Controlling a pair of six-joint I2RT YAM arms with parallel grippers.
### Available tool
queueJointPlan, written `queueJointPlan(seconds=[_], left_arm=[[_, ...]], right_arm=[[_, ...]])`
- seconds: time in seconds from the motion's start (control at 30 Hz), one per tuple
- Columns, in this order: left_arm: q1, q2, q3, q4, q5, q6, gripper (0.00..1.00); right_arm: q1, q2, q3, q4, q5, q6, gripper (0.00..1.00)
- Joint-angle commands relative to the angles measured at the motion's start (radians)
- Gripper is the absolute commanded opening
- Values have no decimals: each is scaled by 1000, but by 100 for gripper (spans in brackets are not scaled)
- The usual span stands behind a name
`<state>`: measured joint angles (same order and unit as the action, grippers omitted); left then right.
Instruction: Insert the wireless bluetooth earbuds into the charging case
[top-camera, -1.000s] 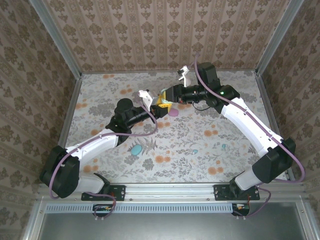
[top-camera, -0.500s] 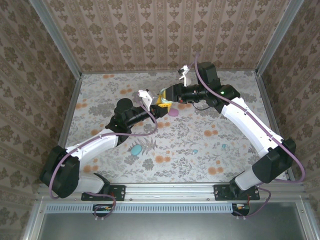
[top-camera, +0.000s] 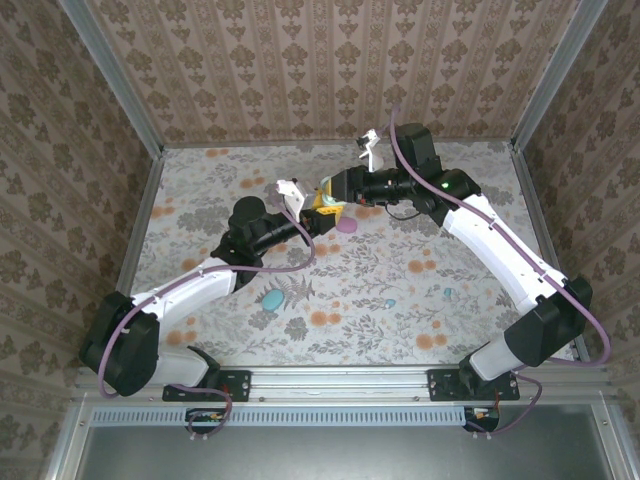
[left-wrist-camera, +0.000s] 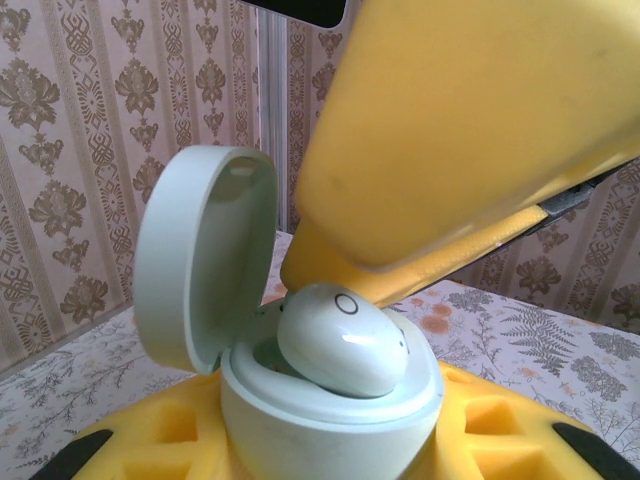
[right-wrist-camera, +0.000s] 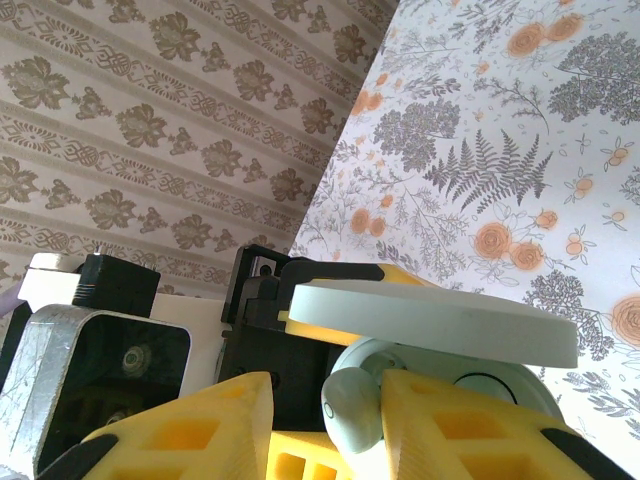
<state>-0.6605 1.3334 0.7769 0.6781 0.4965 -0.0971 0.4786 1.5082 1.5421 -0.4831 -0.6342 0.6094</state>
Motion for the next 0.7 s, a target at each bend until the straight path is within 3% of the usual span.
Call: queueJointPlan(seconds=[0.0,0.67], left_arm=[[-3,-11,33,39,7,-7,33],[-2,-14,29,37,-4,-2,33]], right_arm=[[-3,-30,28,-20,38,15,37],[-12,-76,21,30,-4,28,37]])
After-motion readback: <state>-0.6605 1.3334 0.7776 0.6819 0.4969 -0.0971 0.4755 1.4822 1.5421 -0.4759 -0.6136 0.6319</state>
